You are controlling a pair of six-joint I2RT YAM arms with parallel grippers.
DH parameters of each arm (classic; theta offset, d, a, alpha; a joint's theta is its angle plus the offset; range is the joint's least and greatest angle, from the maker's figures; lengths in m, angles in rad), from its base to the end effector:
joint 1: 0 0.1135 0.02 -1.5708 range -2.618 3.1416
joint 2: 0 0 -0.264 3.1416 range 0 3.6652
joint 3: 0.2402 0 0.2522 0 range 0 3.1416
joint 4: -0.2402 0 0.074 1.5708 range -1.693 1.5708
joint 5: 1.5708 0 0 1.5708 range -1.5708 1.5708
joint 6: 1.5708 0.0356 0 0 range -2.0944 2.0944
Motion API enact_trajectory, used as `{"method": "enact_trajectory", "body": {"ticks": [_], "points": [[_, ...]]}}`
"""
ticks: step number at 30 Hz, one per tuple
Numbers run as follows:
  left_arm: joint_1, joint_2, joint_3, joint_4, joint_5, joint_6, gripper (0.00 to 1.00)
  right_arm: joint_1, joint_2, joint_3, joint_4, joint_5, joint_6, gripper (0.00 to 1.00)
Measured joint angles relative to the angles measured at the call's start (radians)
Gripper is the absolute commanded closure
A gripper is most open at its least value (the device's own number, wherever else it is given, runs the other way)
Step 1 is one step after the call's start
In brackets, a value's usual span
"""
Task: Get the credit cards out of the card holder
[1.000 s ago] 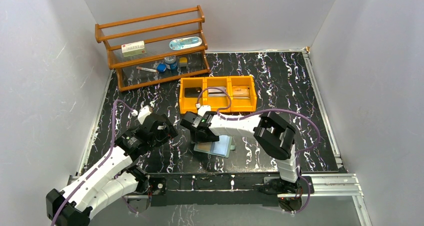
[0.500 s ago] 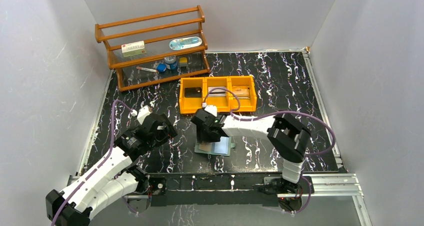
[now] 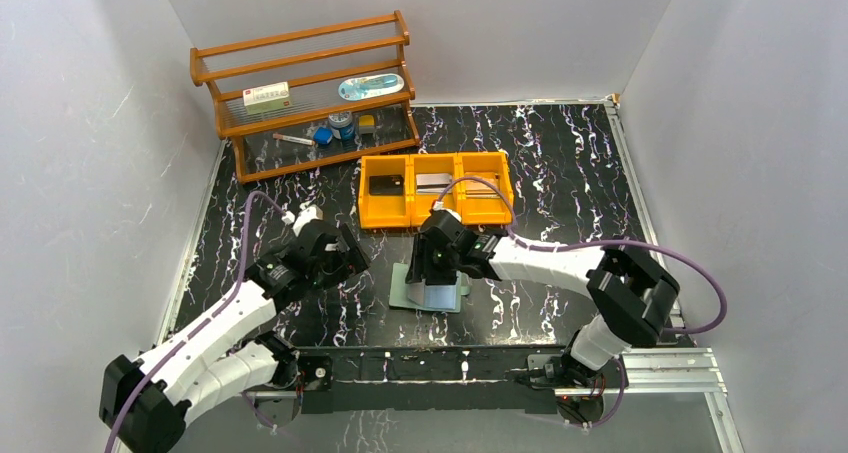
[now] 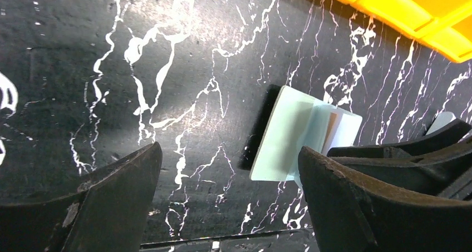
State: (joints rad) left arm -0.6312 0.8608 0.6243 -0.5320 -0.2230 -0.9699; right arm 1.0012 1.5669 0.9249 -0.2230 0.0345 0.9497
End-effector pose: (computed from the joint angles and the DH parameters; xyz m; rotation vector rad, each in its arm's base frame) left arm 0.1486 -0.0988 0.2391 -0.5119 2.3240 -0.5383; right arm 0.1748 0.2706 0.1955 -0.0507 2.6122 0.7714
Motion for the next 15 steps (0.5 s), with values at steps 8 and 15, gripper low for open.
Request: {"method": "enact_trajectory", "body": {"ticks": [8,15], "points": [[0.000,0.085,-0.003,0.081,0.080,0.039,0.10,-0.021,-0.053,-0.056,-0.002,-0.008,0.020,0.41],[0.000,0.140,-0.010,0.167,0.169,0.079,0.14,-0.032,-0.058,-0.060,-0.027,-0.004,0.024,0.46]]}}
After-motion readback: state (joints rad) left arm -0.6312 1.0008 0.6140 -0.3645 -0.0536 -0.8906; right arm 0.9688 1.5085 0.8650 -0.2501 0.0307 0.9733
